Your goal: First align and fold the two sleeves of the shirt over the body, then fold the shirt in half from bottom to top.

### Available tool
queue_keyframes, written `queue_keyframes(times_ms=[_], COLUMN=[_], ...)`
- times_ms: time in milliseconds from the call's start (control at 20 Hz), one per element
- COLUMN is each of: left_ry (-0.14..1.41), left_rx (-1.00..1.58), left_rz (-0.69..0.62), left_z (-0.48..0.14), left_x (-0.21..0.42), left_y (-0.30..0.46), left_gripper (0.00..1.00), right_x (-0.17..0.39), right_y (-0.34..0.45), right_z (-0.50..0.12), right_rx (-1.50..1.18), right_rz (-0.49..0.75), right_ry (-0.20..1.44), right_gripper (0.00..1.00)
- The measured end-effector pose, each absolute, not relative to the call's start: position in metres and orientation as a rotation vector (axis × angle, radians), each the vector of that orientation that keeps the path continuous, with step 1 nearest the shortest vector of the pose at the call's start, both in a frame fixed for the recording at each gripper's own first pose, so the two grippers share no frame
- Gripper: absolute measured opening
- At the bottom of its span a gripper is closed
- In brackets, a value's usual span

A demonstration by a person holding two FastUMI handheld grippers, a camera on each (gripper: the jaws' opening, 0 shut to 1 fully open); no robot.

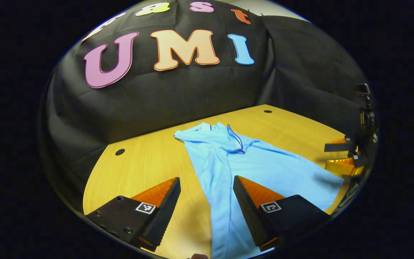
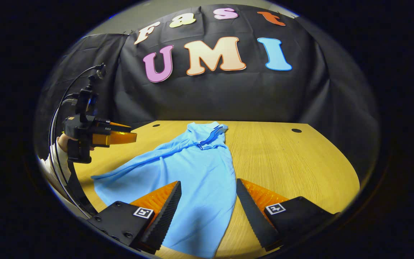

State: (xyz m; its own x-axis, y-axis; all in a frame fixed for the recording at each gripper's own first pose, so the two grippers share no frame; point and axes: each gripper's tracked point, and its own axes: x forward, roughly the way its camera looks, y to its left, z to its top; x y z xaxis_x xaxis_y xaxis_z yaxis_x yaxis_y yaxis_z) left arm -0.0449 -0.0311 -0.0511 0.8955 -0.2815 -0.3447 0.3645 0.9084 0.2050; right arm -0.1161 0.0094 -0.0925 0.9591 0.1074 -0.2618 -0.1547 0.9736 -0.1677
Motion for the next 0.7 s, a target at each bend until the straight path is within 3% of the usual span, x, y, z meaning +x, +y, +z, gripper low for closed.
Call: queue_keyframes(times_ms=[350, 700], left_ry=[0.429, 0.471], left_rx=[0.133, 0.191], left_rz=[-0.446, -0.409], left_z=[-0.115, -0.144], left_x=[-0.135, -0.162], left_y=[-0.040, -0.022], left_gripper=[0.90, 0.89], right_x=[-0.169, -0.194], right_y=[0.013, 0.008], right_z=[-0.134, -0.157], right_rx=[-0.222, -0.184], right_rz=[0.154, 0.120], right_ry=[0.329, 0.357], right_gripper=[0.97, 0.97])
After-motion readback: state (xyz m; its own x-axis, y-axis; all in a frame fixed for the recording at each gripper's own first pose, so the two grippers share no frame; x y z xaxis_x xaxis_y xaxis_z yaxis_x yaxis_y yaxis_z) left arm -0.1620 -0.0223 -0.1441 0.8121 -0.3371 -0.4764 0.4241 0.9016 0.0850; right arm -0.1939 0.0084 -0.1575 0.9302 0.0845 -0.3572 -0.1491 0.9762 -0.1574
